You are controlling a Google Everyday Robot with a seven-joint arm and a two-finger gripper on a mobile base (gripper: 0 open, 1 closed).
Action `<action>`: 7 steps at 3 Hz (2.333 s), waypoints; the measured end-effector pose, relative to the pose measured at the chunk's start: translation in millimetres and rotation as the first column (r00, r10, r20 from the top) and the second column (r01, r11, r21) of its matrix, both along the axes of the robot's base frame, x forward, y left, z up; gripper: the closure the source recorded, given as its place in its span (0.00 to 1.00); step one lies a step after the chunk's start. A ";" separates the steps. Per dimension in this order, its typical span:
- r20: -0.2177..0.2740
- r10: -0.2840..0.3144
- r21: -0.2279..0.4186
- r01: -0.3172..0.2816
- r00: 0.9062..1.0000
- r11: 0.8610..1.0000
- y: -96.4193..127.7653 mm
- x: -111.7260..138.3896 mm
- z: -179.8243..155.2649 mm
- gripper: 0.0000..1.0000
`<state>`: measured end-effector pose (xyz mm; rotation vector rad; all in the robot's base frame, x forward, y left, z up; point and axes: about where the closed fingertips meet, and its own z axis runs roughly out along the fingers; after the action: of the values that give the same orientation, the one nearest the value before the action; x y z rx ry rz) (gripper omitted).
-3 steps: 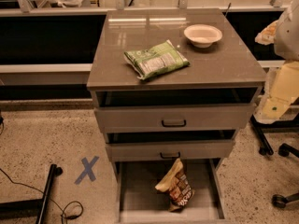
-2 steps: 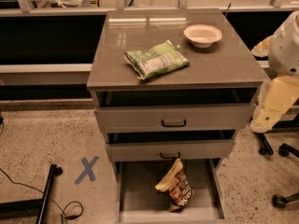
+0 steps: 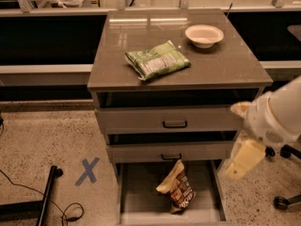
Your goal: Pick brown chip bag from bottom drawer and place on counter
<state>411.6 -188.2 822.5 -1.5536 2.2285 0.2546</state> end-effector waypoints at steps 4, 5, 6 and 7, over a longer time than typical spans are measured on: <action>-0.021 -0.080 0.106 0.082 0.997 0.991 -6.0 -20.0 -86.8 0.00; -0.114 -0.175 0.207 0.196 0.978 0.958 -12.7 -32.2 -173.7 0.00; -0.179 -0.168 0.278 0.214 0.969 0.937 -7.8 -34.8 -226.6 0.00; -0.203 -0.161 0.290 0.216 0.966 0.932 -5.0 -37.8 -238.8 0.00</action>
Offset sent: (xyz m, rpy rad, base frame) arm -0.0148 -0.0022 -0.0460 0.0562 -0.0008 -0.0322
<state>373.8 -193.2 583.8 -1.1807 2.3156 0.6725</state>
